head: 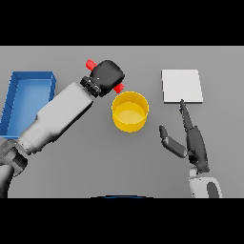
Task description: Pick up the red beaker and tilt it to pour out 1 green nut into yellow bowl. Pick up the yellow bowl and place it on the metallic measuring scale.
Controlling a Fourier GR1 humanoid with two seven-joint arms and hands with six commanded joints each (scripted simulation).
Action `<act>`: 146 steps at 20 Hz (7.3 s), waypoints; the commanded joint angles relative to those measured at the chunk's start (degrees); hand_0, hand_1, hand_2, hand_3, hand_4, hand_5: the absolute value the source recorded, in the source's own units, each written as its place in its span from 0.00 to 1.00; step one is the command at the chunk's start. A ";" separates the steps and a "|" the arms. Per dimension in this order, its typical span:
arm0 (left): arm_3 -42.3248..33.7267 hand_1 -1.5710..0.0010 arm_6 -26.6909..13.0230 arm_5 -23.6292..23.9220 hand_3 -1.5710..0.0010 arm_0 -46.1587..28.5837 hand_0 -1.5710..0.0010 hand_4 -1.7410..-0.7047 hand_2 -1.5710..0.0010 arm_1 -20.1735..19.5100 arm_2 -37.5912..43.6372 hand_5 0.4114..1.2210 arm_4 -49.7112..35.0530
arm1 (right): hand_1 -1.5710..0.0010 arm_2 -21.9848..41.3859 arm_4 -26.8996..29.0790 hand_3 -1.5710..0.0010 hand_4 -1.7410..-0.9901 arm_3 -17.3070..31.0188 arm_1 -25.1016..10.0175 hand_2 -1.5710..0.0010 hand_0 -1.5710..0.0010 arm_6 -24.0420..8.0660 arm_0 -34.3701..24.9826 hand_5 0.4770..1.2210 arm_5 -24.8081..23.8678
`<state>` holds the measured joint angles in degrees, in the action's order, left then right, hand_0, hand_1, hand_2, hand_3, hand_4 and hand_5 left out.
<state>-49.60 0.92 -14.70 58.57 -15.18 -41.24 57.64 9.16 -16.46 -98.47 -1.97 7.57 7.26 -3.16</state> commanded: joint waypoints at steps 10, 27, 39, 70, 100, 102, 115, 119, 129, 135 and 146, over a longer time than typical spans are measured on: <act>7.47 0.00 2.16 -1.99 0.00 7.92 0.00 0.01 0.00 2.19 -10.05 1.00 11.21 | 1.00 -0.45 1.02 1.00 0.91 0.61 -0.55 1.00 1.00 0.86 -0.33 0.29 0.93; 10.19 0.00 6.82 -4.69 0.00 15.63 0.00 0.01 0.00 6.13 -24.06 1.00 25.62 | 1.00 0.05 -0.94 1.00 0.93 0.51 0.04 1.00 1.00 1.05 -0.55 0.28 -0.73; 24.34 0.00 7.78 -0.60 0.18 30.13 0.00 0.01 0.00 0.11 -3.25 1.00 14.16 | 1.00 0.46 -2.06 1.00 0.99 1.17 0.40 1.00 1.00 0.95 -1.44 0.28 -1.59; -11.23 0.00 -29.64 23.28 0.05 -24.29 0.00 0.00 0.00 -12.14 45.17 1.00 -35.69 | 1.00 0.06 -1.22 1.00 0.98 2.26 -0.80 1.00 1.00 1.23 -1.45 0.23 -0.77; -19.93 0.98 -28.40 19.01 0.98 -34.95 0.97 0.96 0.98 -11.60 40.50 0.31 -33.81 | 1.00 3.91 -8.10 1.00 0.93 3.23 -9.68 1.00 1.00 -2.38 -8.87 0.27 6.63; -19.81 0.99 -27.52 19.18 0.99 -34.99 0.98 0.96 0.99 -11.12 40.28 0.31 -33.97 | 1.00 6.11 -11.72 1.00 0.86 4.99 -13.05 1.00 1.00 -4.88 -13.70 0.27 10.03; -19.78 1.00 -28.54 18.56 1.00 -34.60 1.00 0.96 1.00 -12.14 40.22 0.36 -33.69 | 1.00 23.73 -31.41 1.00 0.70 18.97 -22.96 1.00 1.00 2.54 -36.91 0.31 23.16; -20.67 1.00 -28.11 18.12 1.00 -35.42 1.00 0.96 1.00 -12.47 40.40 0.36 -34.16 | 1.00 26.75 -32.61 1.00 0.69 23.65 -20.64 1.00 1.00 2.92 -40.36 0.33 26.06; -20.24 1.00 -26.98 18.39 1.00 -36.16 1.00 0.96 1.00 -13.32 41.01 0.35 -34.25 | 1.00 30.94 -35.33 1.00 0.64 33.72 -17.46 1.00 1.00 3.85 -47.85 0.35 29.08; -21.32 1.00 -27.16 18.08 1.00 -36.64 1.00 0.96 1.00 -13.33 40.89 0.35 -34.41 | 1.00 31.35 -34.45 0.97 0.61 35.92 -15.65 0.99 1.00 2.62 -48.90 0.37 32.58; -20.57 1.00 -26.71 18.41 1.00 -35.86 1.00 0.96 1.00 -13.34 40.81 0.35 -34.05 | 0.19 30.91 -32.03 0.36 0.16 35.64 -15.73 0.25 0.19 1.70 -48.55 0.89 36.76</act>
<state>-70.17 -25.77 3.70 22.72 -28.51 -0.44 23.59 40.04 -48.40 -62.87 -17.69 9.38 -41.34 33.46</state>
